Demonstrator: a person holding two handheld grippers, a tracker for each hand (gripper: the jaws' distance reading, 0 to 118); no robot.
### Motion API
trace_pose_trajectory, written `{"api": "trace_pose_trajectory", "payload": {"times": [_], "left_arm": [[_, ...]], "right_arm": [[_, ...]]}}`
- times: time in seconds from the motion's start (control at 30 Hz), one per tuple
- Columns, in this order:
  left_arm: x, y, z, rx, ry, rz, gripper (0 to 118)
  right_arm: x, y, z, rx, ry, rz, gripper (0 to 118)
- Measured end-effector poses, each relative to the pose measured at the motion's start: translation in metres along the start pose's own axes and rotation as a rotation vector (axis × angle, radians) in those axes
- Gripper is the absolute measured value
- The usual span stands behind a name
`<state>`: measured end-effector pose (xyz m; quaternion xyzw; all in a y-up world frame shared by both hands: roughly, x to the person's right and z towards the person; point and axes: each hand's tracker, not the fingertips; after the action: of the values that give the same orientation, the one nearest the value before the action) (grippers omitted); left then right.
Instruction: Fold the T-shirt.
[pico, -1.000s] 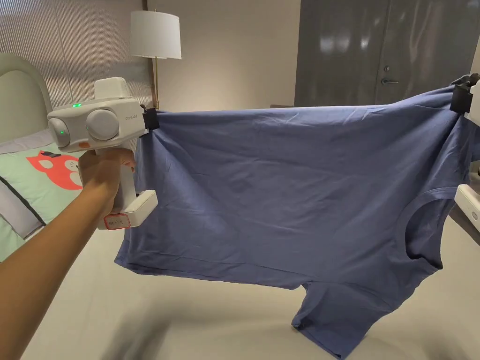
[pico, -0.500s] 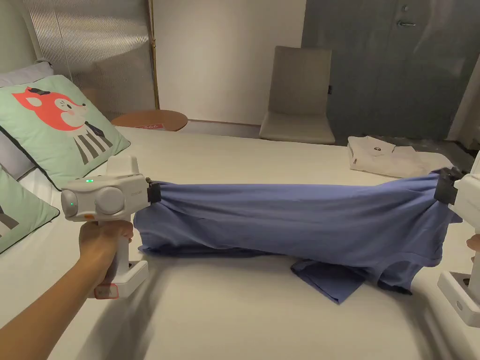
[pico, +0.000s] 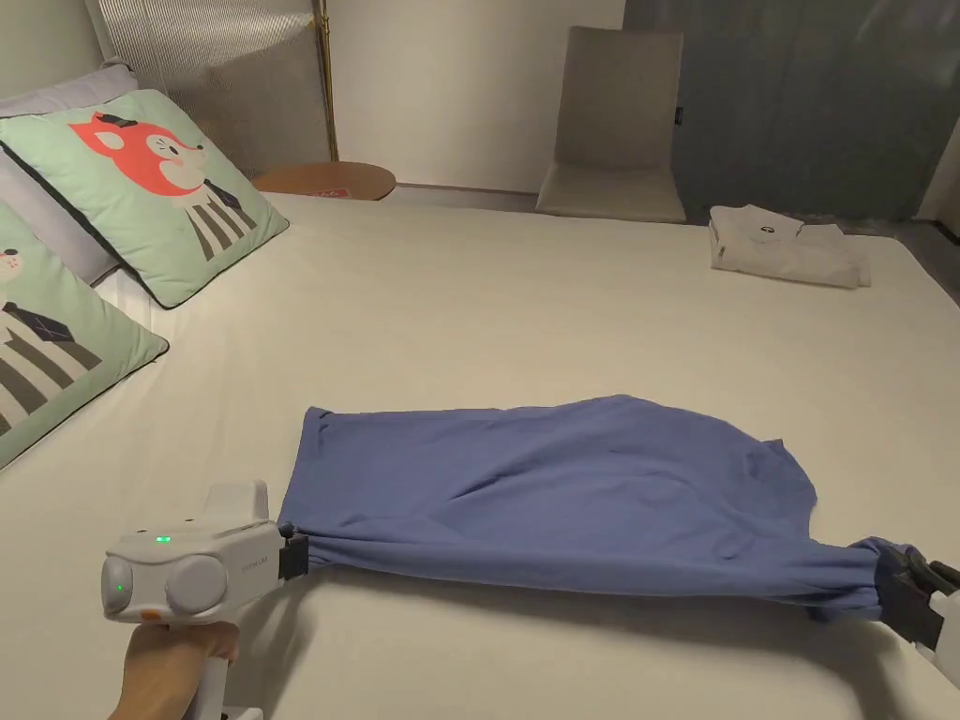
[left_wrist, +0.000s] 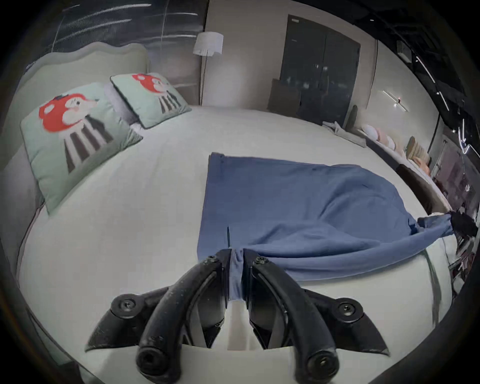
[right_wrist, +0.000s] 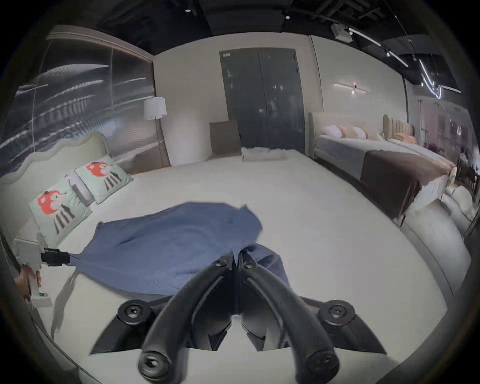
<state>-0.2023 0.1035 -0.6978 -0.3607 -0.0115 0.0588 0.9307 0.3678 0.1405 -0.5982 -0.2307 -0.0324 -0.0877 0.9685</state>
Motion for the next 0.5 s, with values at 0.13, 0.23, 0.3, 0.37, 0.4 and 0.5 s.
{"api": "trace_pose_trajectory", "payload": {"times": [0.13, 0.23, 0.3, 0.37, 0.4, 0.5], "left_arm": [[-0.011, -0.034, 0.029, -0.012, -0.002, 0.011, 7], [-0.020, -0.059, 0.051, -0.026, 0.006, -0.012, 7], [-0.027, -0.074, 0.064, -0.036, 0.007, -0.030, 7], [-0.026, -0.088, 0.080, -0.048, 0.011, -0.047, 7], [-0.029, -0.096, 0.087, -0.052, 0.012, -0.053, 7], [-0.034, -0.115, 0.098, -0.075, 0.018, -0.073, 7]], "right_arm": [[0.007, -0.036, 0.052, -0.030, 0.010, -0.027, 3], [0.004, -0.057, 0.093, -0.052, 0.036, -0.052, 3], [0.003, -0.071, 0.113, -0.077, 0.048, -0.038, 3], [0.002, -0.081, 0.132, -0.101, 0.058, -0.039, 3], [0.002, -0.088, 0.141, -0.115, 0.065, -0.056, 3], [0.010, -0.108, 0.150, -0.159, 0.046, -0.062, 3]]}}
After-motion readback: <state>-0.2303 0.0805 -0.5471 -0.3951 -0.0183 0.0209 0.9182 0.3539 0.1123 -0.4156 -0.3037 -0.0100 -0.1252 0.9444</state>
